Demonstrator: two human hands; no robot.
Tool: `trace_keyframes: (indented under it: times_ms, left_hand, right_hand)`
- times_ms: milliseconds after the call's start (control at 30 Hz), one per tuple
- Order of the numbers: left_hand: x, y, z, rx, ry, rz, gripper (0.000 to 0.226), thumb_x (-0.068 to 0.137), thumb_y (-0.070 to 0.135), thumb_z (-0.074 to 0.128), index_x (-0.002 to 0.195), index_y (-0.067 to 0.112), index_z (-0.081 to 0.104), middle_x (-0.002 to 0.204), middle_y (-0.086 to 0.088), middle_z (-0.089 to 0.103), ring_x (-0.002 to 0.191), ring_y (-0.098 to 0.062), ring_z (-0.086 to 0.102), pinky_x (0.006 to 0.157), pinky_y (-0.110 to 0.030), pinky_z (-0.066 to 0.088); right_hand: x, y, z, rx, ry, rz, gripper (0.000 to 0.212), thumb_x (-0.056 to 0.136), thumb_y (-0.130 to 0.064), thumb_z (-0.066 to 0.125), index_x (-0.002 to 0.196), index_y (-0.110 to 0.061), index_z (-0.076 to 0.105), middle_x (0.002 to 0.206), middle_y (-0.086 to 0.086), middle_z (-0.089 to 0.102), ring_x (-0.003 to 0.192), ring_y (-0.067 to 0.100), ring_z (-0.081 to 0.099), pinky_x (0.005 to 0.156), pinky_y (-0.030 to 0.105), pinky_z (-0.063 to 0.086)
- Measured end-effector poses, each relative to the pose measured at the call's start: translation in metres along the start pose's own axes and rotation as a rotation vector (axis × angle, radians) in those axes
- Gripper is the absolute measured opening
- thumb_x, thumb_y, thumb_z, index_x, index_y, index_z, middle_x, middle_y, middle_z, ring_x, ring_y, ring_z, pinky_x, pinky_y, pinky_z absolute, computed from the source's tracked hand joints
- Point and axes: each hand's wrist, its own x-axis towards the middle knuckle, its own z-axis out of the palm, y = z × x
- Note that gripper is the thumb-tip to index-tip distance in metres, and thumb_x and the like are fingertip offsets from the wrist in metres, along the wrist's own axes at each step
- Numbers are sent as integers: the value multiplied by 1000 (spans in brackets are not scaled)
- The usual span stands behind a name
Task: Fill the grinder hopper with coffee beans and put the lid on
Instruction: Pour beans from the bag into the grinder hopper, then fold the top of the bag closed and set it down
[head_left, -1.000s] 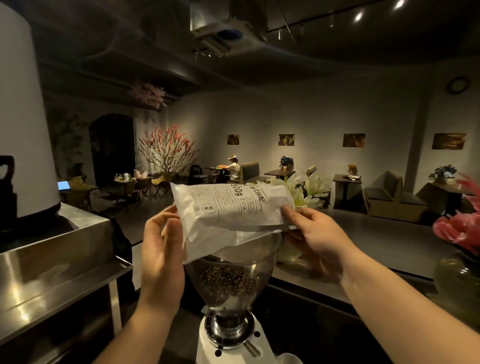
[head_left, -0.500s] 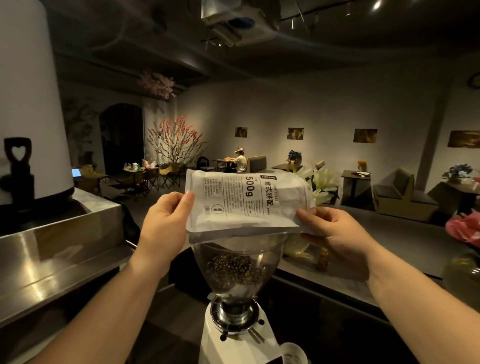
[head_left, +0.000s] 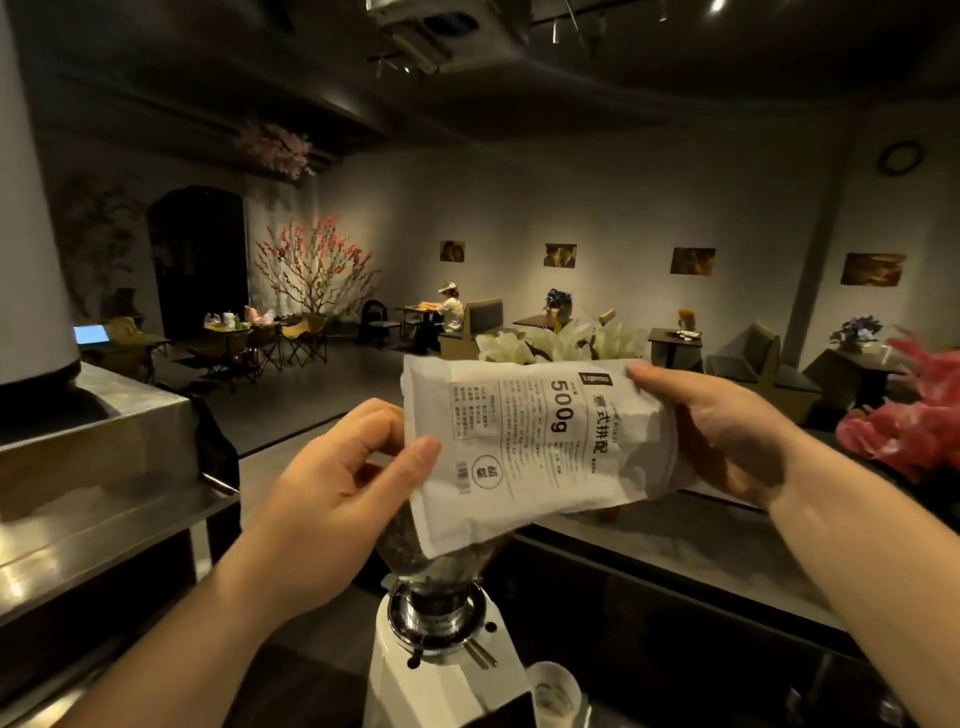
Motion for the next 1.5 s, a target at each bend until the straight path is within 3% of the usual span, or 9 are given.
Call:
trace_keyframes:
  times_ms: [300, 367, 567, 733, 867, 967, 1067, 1267, 1500]
  left_hand:
    - [-27, -30, 103, 149, -266, -213, 26, 97, 43, 70, 122, 40, 66, 113, 26, 75, 99, 5, 72, 86, -33, 64]
    - [-31, -44, 132, 70, -284, -271, 27, 100, 50, 64, 125, 40, 67, 114, 29, 75, 99, 6, 73, 88, -34, 63]
    - [-32, -80, 190, 9, -157, -422, 47, 103, 64, 46, 97, 23, 67, 94, 4, 75, 87, -16, 72, 80, -58, 58]
    - [-37, -104, 215, -121, -197, -421, 50, 103, 54, 53, 99, 6, 62, 97, -24, 67, 82, -35, 66, 71, -54, 52]
    - [-49, -125, 241, -94, -275, -551, 41, 109, 41, 53, 102, 1, 61, 96, -33, 64, 69, -37, 62, 57, -42, 50]
    - [-49, -137, 249, 198, -290, -431, 16, 102, 37, 65, 105, 24, 56, 105, -7, 63, 81, -16, 67, 71, -38, 55]
    - [-37, -144, 254, 418, -313, -181, 67, 88, 37, 83, 143, 27, 45, 142, 7, 35, 127, -9, 45, 109, -30, 41]
    - [-18, -146, 310, 371, -719, -258, 82, 85, 57, 80, 154, 34, 42, 146, 16, 55, 137, -5, 52, 110, -29, 46]
    - [-3, -187, 343, 164, -657, -404, 20, 88, 28, 84, 93, 38, 68, 88, 10, 76, 82, -4, 71, 79, -36, 60]
  right_hand:
    - [-33, 62, -71, -121, 173, 17, 25, 100, -36, 73, 101, -14, 84, 101, 10, 86, 77, 19, 82, 69, 35, 65]
    - [-38, 85, -89, -130, 208, 54, 26, 98, -36, 76, 98, -12, 86, 104, 15, 85, 80, 23, 82, 75, 37, 64]
    - [-61, 160, -121, -96, 279, 215, 23, 98, -35, 78, 95, -15, 88, 102, 17, 84, 81, 28, 78, 88, 52, 62]
    - [-85, 218, -126, 63, 372, 377, 27, 103, -31, 72, 110, -7, 84, 114, 18, 84, 109, 36, 79, 104, 54, 60]
    - [-98, 249, -127, 37, 436, 397, 30, 104, -37, 70, 101, -11, 86, 104, 13, 86, 101, 34, 81, 99, 52, 63]
    - [-108, 263, -134, -124, 401, 363, 34, 101, -45, 74, 80, -21, 87, 89, -1, 86, 92, 26, 79, 93, 45, 62]
    - [-109, 274, -138, -374, 287, 282, 35, 97, -46, 79, 68, -27, 80, 77, -12, 78, 83, 15, 71, 78, 30, 51]
    - [-86, 290, -108, -702, 75, 82, 33, 87, -51, 87, 70, -27, 71, 85, -5, 68, 81, 12, 66, 76, 36, 55]
    - [-68, 306, -109, -612, 125, 52, 36, 78, -50, 94, 93, -42, 62, 105, -14, 69, 99, 3, 65, 85, 25, 56]
